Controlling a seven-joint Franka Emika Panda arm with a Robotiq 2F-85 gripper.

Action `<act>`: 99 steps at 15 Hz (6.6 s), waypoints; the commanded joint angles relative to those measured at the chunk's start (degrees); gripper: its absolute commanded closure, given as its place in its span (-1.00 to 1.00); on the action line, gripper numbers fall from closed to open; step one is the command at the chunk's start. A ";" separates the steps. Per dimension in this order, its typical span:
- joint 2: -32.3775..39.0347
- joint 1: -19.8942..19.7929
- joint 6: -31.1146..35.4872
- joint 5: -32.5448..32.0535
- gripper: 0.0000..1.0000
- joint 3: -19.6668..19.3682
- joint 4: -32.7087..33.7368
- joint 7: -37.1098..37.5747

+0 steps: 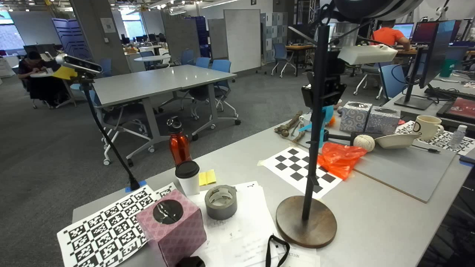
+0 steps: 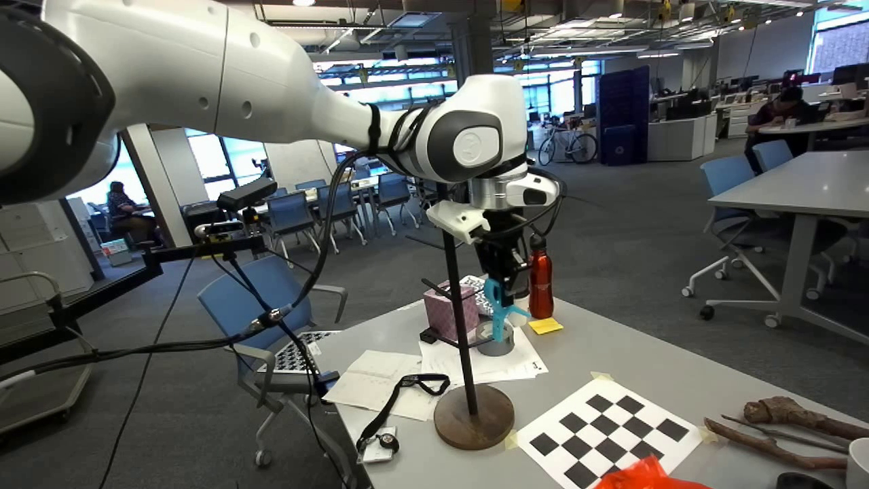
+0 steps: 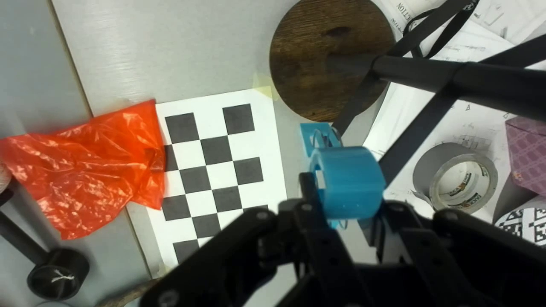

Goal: Hang the peg on the stand

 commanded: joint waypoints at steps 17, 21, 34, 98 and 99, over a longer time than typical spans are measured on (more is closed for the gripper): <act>-3.26 2.08 0.73 -0.71 0.87 -0.77 -3.49 6.94; -2.21 1.96 0.67 -0.16 0.87 -0.95 -2.30 8.02; -0.43 1.68 2.88 0.54 0.87 -0.83 -0.70 7.96; -1.62 -0.50 10.49 -2.85 -1.00 -2.27 -2.95 -0.70; -1.49 -0.61 11.08 -2.79 -1.00 -2.22 -3.02 -1.53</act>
